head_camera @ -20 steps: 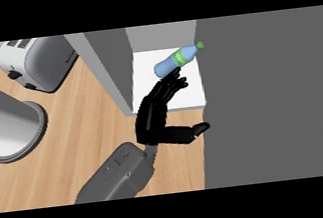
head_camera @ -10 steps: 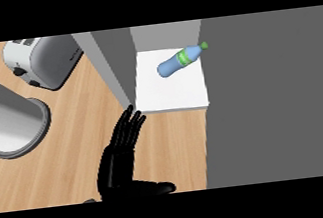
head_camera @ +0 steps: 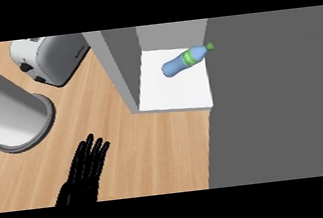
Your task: Pick up the bottled water, place it into the cabinet and close the cabinet
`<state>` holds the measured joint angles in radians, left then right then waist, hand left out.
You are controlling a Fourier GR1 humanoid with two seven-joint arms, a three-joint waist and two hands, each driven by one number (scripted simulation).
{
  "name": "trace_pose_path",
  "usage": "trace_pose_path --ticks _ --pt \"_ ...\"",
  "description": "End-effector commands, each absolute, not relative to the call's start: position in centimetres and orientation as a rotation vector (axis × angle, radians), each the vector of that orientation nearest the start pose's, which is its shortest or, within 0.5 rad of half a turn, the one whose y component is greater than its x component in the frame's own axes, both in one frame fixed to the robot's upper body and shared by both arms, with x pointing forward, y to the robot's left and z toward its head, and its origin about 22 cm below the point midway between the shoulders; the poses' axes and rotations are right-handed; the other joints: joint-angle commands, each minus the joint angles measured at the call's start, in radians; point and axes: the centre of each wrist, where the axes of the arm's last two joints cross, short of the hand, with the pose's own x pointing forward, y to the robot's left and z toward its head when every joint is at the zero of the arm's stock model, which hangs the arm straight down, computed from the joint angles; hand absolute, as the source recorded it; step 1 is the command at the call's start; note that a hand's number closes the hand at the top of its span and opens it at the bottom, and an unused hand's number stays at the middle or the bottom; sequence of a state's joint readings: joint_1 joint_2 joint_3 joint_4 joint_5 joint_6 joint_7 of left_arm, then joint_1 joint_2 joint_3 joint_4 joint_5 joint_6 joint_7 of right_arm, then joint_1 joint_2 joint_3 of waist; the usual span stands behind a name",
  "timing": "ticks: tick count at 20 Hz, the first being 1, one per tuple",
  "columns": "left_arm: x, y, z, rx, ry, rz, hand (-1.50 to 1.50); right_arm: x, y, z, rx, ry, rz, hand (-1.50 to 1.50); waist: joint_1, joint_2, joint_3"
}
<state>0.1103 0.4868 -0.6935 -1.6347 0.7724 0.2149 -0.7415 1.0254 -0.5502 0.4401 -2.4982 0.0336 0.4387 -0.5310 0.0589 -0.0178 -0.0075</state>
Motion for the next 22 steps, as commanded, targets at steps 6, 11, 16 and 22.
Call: trace_pose_path --ticks 6,11,16,22 --pt "12.3 27.6 -1.0 -0.453 -1.840 0.125 -1.50 3.0 -21.0 16.4 0.645 -1.839 0.767 1.50 0.010 0.011 -0.003" --pt "9.5 30.8 -1.2 -0.470 -1.813 0.105 -1.50 3.4 -19.6 15.5 0.719 -1.747 0.739 1.50 0.032 0.019 -0.003" --pt "10.5 31.9 0.3 -0.486 -1.835 0.076 -1.50 5.3 -19.2 15.2 0.743 -1.768 0.920 1.50 0.070 0.032 -0.003" --pt "11.2 33.1 0.6 -0.494 -1.847 0.056 -1.50 7.1 -18.5 14.4 0.738 -1.724 1.042 1.50 0.094 0.041 -0.011"
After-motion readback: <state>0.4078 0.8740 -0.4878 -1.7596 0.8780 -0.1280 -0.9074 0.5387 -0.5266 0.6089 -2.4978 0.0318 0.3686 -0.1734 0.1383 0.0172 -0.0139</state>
